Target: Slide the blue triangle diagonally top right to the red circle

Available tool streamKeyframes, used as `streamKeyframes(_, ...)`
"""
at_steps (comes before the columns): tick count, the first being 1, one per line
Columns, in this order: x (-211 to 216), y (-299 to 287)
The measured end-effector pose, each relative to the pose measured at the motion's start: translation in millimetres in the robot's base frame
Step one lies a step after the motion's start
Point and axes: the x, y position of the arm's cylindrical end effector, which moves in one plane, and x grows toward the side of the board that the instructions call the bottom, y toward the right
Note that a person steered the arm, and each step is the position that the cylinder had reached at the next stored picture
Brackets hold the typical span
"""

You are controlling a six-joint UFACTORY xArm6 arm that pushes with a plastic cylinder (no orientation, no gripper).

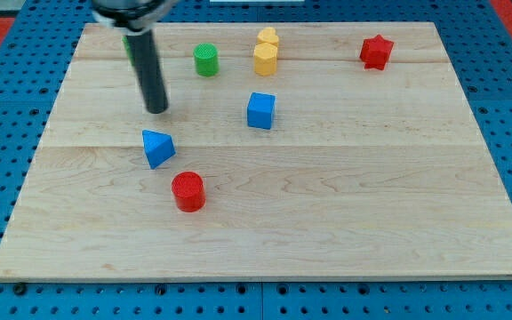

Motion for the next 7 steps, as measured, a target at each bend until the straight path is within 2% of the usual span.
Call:
streamKeyframes(2, 1.6, -15.8)
streamKeyframes(3, 24.3, -42.5)
streamKeyframes(5, 73.8, -51.0)
streamKeyframes(7, 75.0, -48.9)
